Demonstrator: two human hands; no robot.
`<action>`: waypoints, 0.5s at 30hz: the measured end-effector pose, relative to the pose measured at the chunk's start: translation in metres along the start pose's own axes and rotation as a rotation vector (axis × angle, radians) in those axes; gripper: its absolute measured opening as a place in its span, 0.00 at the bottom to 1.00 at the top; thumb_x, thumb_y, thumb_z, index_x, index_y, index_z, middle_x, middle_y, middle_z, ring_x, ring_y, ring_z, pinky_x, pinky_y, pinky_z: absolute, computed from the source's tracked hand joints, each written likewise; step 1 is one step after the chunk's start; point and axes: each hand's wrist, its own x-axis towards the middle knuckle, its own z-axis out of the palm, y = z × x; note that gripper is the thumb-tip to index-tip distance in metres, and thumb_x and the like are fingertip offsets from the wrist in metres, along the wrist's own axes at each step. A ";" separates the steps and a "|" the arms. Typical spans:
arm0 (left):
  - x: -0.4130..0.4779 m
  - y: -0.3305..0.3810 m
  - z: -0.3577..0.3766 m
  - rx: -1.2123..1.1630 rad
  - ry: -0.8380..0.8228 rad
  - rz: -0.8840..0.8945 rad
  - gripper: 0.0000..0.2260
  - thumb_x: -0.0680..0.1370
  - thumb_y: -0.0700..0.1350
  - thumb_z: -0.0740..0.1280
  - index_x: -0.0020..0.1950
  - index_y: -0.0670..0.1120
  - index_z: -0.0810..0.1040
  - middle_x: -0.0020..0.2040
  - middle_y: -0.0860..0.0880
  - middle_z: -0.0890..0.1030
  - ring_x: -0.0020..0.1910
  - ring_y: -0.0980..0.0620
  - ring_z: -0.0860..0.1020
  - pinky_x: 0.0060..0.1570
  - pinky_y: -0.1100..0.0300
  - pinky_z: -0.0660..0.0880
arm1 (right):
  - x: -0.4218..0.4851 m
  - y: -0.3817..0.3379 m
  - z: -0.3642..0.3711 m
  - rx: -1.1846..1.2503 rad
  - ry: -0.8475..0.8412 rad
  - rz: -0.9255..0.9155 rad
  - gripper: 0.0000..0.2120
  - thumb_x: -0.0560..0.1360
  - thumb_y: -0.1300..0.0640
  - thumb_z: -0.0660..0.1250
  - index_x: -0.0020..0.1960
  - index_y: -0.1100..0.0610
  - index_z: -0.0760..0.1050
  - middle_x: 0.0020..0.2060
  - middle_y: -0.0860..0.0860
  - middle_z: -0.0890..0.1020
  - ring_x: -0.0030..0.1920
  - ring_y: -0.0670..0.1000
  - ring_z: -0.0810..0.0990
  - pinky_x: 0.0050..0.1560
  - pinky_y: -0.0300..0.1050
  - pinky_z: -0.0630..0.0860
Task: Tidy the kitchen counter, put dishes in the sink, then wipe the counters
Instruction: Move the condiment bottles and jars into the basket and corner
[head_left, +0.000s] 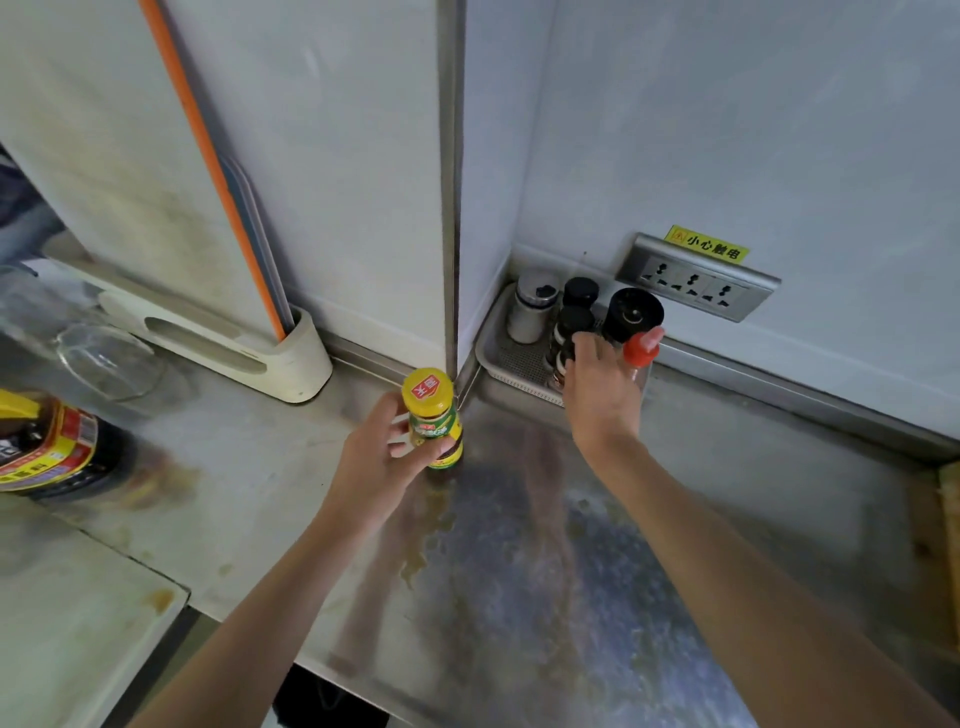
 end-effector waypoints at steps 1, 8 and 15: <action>0.002 0.005 0.005 -0.011 -0.011 0.014 0.20 0.69 0.45 0.75 0.58 0.53 0.72 0.52 0.55 0.81 0.50 0.61 0.79 0.46 0.73 0.73 | -0.002 0.002 0.000 0.027 0.012 0.022 0.12 0.77 0.65 0.60 0.60 0.63 0.70 0.57 0.59 0.75 0.55 0.61 0.75 0.46 0.54 0.75; 0.035 0.040 0.041 -0.055 -0.042 0.119 0.20 0.70 0.41 0.74 0.58 0.51 0.73 0.49 0.59 0.81 0.47 0.62 0.80 0.46 0.70 0.74 | -0.011 0.012 0.011 0.332 0.114 0.029 0.15 0.78 0.60 0.62 0.63 0.63 0.73 0.65 0.58 0.72 0.67 0.59 0.69 0.68 0.40 0.56; 0.074 0.050 0.065 -0.023 0.024 0.194 0.21 0.71 0.44 0.73 0.62 0.44 0.73 0.54 0.51 0.80 0.50 0.60 0.79 0.48 0.71 0.73 | -0.025 0.025 0.028 0.448 0.051 -0.100 0.24 0.79 0.56 0.59 0.74 0.55 0.59 0.75 0.48 0.54 0.73 0.45 0.50 0.63 0.34 0.54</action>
